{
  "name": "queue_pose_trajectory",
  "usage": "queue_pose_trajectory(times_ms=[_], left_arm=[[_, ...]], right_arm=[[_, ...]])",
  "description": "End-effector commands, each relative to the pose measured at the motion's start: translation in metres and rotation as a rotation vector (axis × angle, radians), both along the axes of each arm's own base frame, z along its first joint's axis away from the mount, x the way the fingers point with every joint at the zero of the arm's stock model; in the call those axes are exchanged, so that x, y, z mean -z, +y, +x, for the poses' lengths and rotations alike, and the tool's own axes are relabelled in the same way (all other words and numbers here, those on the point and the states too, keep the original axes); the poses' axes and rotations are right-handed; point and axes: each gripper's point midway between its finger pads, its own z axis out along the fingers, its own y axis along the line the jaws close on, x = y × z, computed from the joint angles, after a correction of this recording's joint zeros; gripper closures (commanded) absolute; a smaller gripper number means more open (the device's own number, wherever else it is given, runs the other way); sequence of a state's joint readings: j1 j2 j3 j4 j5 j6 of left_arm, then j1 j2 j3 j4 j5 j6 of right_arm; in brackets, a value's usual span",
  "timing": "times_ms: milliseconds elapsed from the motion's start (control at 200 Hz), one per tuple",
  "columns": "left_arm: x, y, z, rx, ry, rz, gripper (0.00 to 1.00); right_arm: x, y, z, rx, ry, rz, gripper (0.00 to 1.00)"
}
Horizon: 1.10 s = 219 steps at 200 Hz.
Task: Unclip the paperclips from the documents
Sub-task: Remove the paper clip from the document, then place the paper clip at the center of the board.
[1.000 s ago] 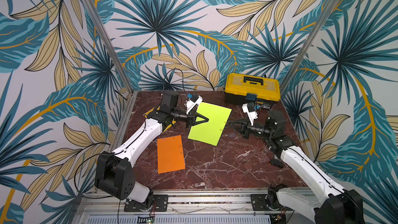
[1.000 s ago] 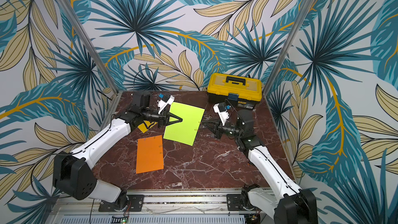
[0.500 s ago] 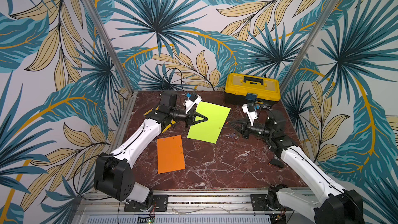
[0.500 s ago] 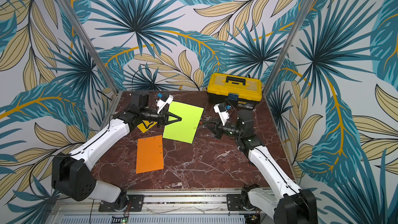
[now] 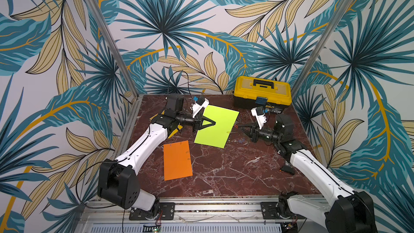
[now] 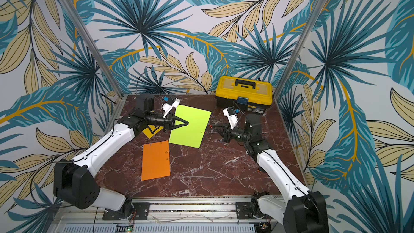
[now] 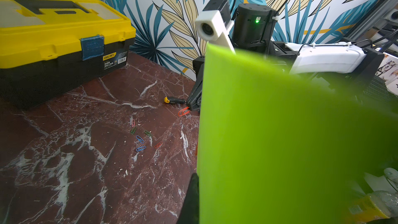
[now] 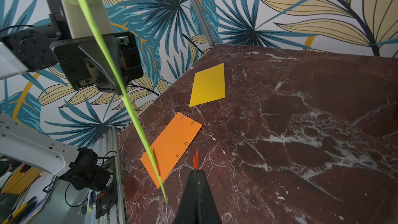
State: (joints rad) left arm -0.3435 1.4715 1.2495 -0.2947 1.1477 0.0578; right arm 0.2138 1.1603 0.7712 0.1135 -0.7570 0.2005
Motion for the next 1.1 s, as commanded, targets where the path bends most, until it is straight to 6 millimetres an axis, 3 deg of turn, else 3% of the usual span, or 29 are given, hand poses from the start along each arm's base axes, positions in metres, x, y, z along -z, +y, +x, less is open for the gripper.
queue_pose_trajectory(times_ms=[0,275,556,721,1092], left_arm=[[-0.007,0.004,-0.003,-0.007,-0.024,-0.01,1.0],[-0.01,0.003,0.0,-0.012,-0.05,-0.019,1.0],[-0.01,0.003,0.0,-0.013,-0.054,-0.018,1.0],[-0.01,0.003,0.0,-0.014,-0.053,-0.018,1.0],[-0.01,0.003,0.0,-0.017,-0.053,-0.017,1.0]], right_arm=[[0.039,-0.011,0.011,0.099,0.131,-0.029,1.0],[0.102,-0.025,0.03,0.225,0.332,-0.078,1.0],[0.16,-0.033,0.028,0.3,0.507,-0.107,1.0],[0.183,-0.036,0.025,0.319,0.581,-0.127,1.0],[0.212,-0.043,0.023,0.367,0.684,-0.174,1.0]])
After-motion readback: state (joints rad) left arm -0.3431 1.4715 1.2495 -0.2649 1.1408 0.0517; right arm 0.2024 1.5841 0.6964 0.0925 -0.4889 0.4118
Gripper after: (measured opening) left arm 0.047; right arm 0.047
